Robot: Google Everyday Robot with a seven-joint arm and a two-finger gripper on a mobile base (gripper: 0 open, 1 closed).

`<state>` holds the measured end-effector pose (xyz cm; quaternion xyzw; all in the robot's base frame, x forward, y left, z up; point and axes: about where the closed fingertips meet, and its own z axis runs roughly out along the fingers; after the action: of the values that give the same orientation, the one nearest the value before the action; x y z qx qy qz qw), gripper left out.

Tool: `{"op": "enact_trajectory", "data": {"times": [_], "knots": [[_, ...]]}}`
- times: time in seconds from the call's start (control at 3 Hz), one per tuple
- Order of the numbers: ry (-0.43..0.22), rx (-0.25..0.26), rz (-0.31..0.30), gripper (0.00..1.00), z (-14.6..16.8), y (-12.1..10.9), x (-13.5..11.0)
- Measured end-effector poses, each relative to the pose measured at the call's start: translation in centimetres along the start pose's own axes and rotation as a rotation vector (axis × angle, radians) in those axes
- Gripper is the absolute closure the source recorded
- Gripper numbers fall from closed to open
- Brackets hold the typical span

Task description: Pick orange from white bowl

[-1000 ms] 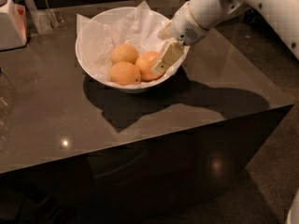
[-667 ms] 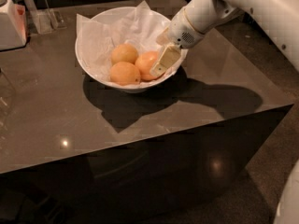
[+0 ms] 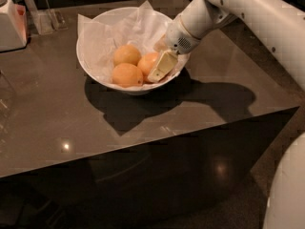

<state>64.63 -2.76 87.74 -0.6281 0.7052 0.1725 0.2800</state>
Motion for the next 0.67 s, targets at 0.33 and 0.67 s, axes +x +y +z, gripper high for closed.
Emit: {"op": "enact_trajectory", "data": {"times": [0.33,0.67], "knots": [[-0.002,-0.035,0.005,0.24,1.15,0.03,0.03],[-0.006,-0.056,0.007,0.25,1.89,-0.08,-0.09]]}}
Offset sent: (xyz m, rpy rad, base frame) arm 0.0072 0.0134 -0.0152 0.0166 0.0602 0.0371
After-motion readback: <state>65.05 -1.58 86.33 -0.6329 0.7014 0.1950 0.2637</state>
